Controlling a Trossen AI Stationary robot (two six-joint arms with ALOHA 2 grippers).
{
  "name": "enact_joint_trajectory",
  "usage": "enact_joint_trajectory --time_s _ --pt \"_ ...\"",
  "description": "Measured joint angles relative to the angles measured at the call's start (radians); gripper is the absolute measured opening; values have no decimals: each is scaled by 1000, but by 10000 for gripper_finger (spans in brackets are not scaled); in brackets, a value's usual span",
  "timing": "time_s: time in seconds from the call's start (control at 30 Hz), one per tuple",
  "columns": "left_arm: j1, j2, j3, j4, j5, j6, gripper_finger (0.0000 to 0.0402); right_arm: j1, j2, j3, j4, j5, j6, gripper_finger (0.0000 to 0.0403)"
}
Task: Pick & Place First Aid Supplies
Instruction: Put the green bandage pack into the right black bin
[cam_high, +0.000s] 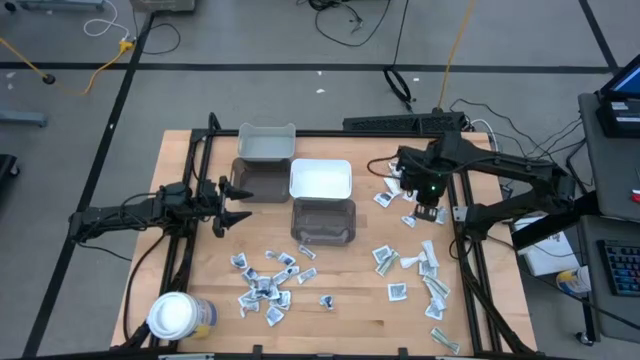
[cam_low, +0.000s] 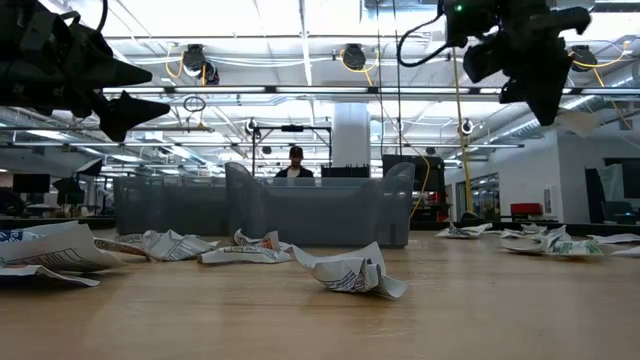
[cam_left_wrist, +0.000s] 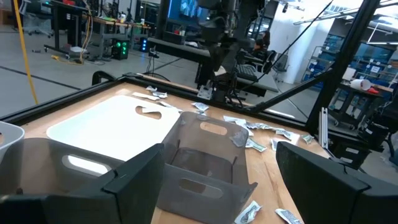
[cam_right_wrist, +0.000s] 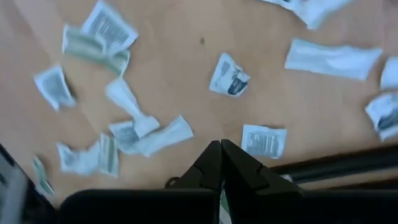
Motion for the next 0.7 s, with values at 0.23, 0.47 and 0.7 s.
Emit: enact_joint_trajectory --time_s 0.23,0.47,0.7 --pt "0 0 0 0 0 0 310 83 25 19 4 11 -81 0" --pt "0 0 0 0 0 0 310 201 262 189 28 47 -22 0" --pt "0 0 0 0 0 0 310 249 490 456 87 48 -4 0"
